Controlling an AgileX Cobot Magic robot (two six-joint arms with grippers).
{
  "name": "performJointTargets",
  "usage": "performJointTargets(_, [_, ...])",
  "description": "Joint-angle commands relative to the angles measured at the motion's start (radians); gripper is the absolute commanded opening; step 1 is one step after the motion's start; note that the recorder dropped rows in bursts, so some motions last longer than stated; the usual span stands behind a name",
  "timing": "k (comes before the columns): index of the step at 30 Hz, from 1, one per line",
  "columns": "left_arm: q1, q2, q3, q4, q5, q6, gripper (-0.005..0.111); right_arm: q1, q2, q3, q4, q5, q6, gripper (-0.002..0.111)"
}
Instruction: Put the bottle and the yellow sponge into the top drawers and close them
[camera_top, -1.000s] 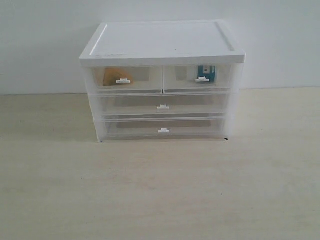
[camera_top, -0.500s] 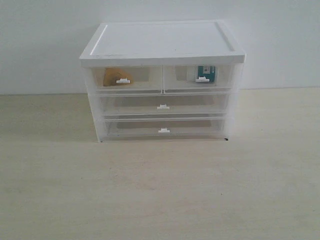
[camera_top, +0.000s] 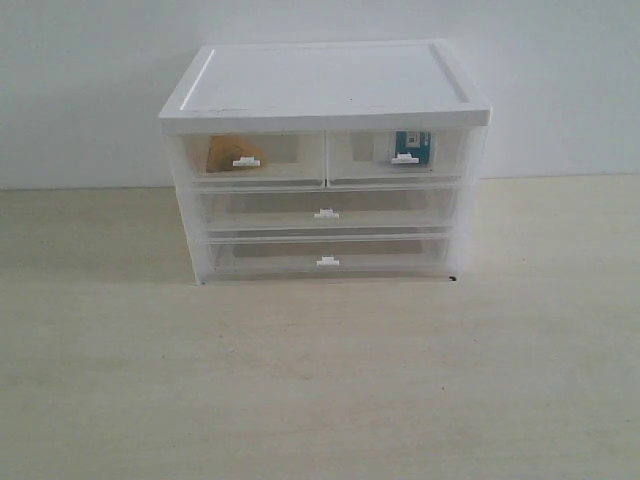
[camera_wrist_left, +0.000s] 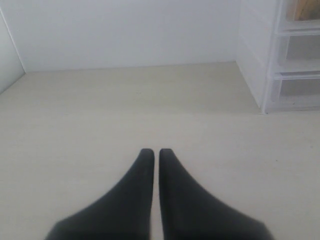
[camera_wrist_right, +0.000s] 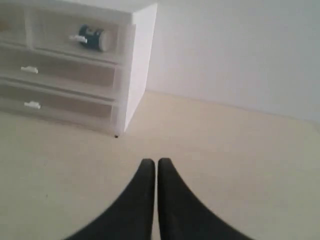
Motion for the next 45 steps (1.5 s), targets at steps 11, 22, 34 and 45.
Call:
performJointTargets(11, [0.002, -0.003, 0.004, -0.002, 0.001, 0.009, 0.004, 0.000, 0.003, 0.005, 0.003, 0.135, 0.171, 0.000])
performJointTargets(22, [0.002, -0.003, 0.004, -0.002, 0.001, 0.009, 0.004, 0.000, 0.003, 0.005, 0.003, 0.137, 0.171, 0.000])
performJointTargets(34, [0.002, -0.003, 0.004, -0.002, 0.001, 0.009, 0.004, 0.000, 0.003, 0.005, 0.003, 0.137, 0.171, 0.000])
performJointTargets(45, [0.002, -0.003, 0.004, -0.002, 0.001, 0.009, 0.004, 0.000, 0.003, 0.005, 0.003, 0.137, 0.171, 0.000])
